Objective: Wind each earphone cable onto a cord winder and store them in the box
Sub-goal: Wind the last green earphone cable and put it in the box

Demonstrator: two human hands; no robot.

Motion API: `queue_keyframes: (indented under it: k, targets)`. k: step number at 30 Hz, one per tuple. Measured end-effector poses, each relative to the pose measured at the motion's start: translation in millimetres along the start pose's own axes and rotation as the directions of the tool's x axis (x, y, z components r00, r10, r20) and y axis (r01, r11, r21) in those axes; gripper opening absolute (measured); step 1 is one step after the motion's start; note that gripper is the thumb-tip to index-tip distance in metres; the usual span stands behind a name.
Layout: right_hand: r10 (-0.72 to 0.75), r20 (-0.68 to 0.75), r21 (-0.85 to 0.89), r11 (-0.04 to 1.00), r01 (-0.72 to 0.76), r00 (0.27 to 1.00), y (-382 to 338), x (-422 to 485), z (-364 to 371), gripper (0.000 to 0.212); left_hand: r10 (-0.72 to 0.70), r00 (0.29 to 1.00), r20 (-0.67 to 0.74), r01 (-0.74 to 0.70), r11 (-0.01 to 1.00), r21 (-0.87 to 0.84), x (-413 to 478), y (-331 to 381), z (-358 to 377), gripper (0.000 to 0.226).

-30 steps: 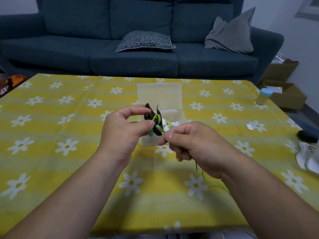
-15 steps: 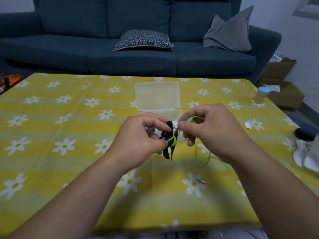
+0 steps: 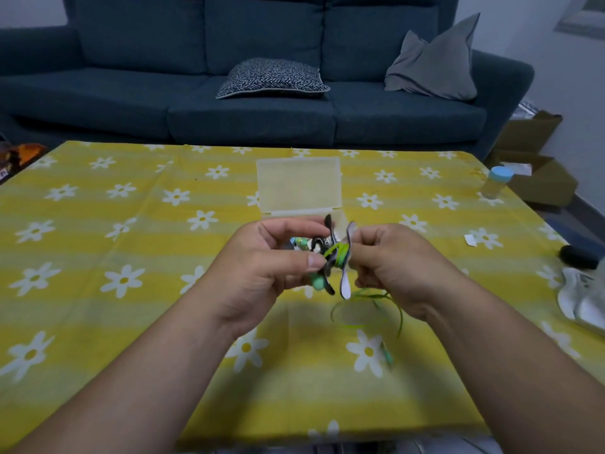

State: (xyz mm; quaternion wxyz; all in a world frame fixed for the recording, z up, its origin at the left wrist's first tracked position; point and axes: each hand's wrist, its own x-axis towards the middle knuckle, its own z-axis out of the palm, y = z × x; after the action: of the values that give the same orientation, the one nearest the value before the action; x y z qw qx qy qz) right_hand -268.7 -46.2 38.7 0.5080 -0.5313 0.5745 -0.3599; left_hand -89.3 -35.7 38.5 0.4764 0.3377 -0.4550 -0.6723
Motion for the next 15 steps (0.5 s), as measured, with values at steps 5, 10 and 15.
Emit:
queue_keyframes:
  k: [5, 10, 15]
  targets:
    - [0.066, 0.139, -0.092, 0.994, -0.053, 0.988, 5, -6, 23, 0.034, 0.074, 0.981, -0.177, -0.086, 0.994, -0.063, 4, -2, -3, 0.027]
    - [0.036, 0.236, -0.062, 0.998, -0.022, 0.971, 2, -11, 25, 0.031, 0.149, 0.937, -0.317, -0.151, 0.988, 0.019, 7, 0, -9, 0.029]
    - [-0.005, 0.255, -0.127, 0.991, 0.038, 0.967, -5, -15, 17, 0.022, 0.226, 0.9, -0.372, -0.164, 0.968, 0.191, 8, 1, -13, 0.023]
